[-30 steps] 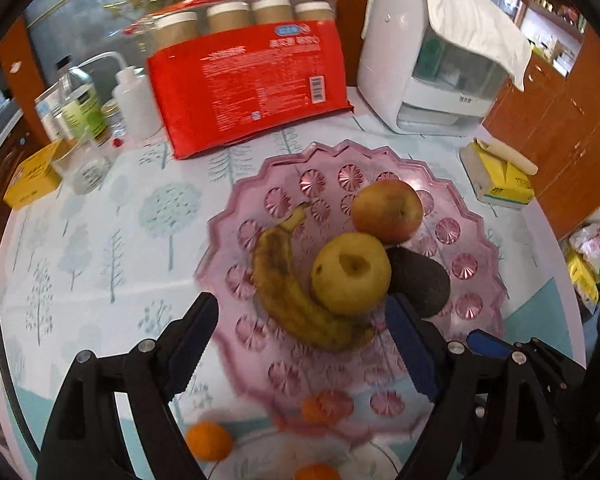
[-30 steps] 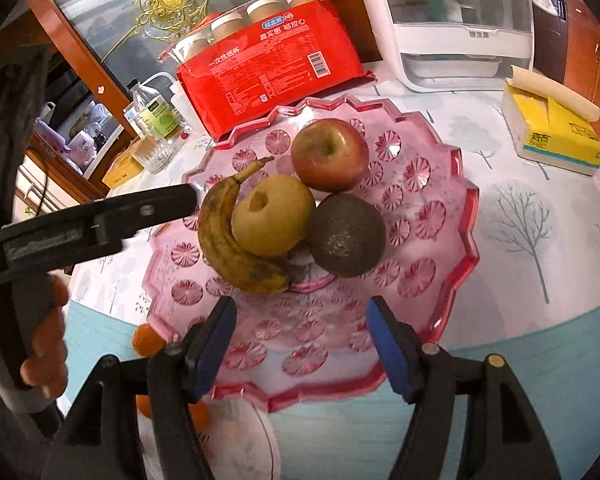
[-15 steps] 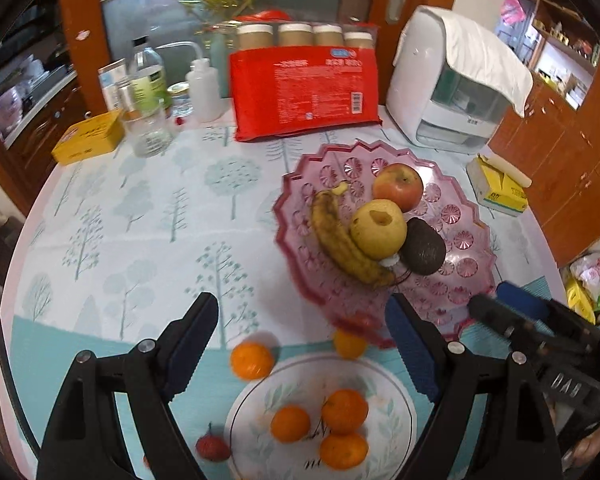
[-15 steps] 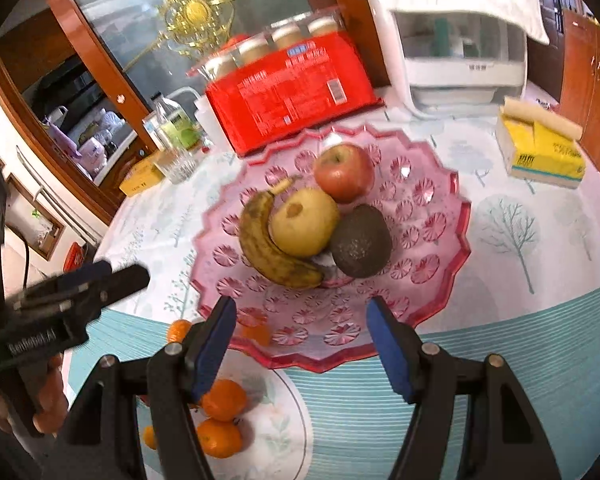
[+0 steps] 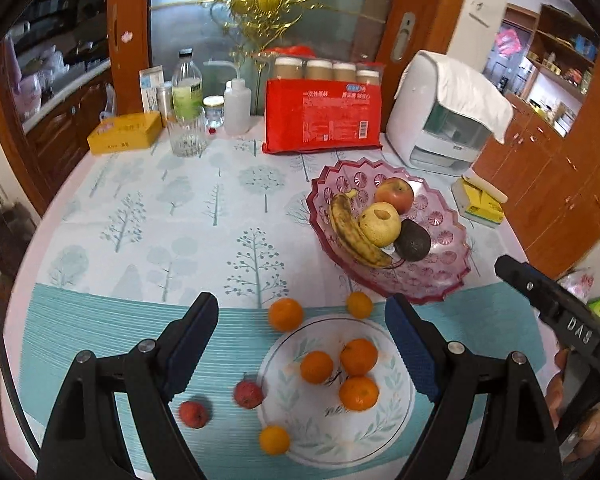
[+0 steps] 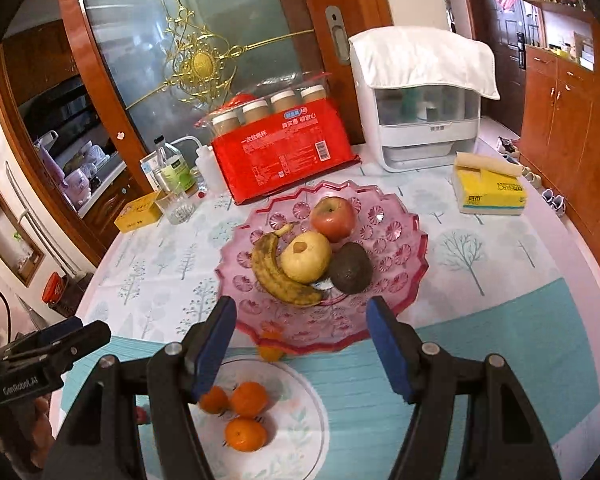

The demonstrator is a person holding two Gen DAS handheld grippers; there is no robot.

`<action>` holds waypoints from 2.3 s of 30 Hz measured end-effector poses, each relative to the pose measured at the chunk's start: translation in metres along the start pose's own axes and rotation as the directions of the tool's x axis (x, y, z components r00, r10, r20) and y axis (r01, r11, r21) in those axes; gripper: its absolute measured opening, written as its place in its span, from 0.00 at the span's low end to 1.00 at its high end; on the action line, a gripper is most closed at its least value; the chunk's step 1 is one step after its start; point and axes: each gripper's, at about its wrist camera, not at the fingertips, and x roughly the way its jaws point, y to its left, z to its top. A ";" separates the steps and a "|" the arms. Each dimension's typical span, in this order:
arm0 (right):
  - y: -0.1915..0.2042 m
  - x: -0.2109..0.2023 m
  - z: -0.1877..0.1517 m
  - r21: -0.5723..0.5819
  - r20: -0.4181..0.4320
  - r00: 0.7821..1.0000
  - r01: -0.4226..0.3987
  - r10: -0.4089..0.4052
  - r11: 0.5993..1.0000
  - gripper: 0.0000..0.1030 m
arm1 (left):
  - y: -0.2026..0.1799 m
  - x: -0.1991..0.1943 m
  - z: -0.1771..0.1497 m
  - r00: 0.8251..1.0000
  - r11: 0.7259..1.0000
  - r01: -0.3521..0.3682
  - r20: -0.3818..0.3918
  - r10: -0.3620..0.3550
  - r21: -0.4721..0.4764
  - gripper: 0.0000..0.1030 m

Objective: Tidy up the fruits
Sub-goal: 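Withdraw both tools from the bowl back toward the remaining fruit, then grasp a dark-red lychee with the left tool while the right tool grasps an orange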

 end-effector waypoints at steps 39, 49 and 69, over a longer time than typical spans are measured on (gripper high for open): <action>0.081 0.011 -0.106 -0.060 -0.190 0.980 0.045 -0.055 0.997 0.66 | 0.071 0.031 -0.123 0.974 0.999 0.010 -0.225 -0.003 0.031 0.82; 0.066 0.033 -0.125 -0.068 -0.238 0.969 0.050 -0.065 0.996 0.66 | 0.077 0.050 -0.119 0.977 1.000 -0.011 -0.211 0.007 -0.015 0.82; 0.061 0.083 -0.139 -0.095 -0.337 0.941 -0.036 0.002 0.995 0.50 | 0.102 0.077 -0.122 0.970 0.988 -0.085 -0.238 0.052 -0.132 0.82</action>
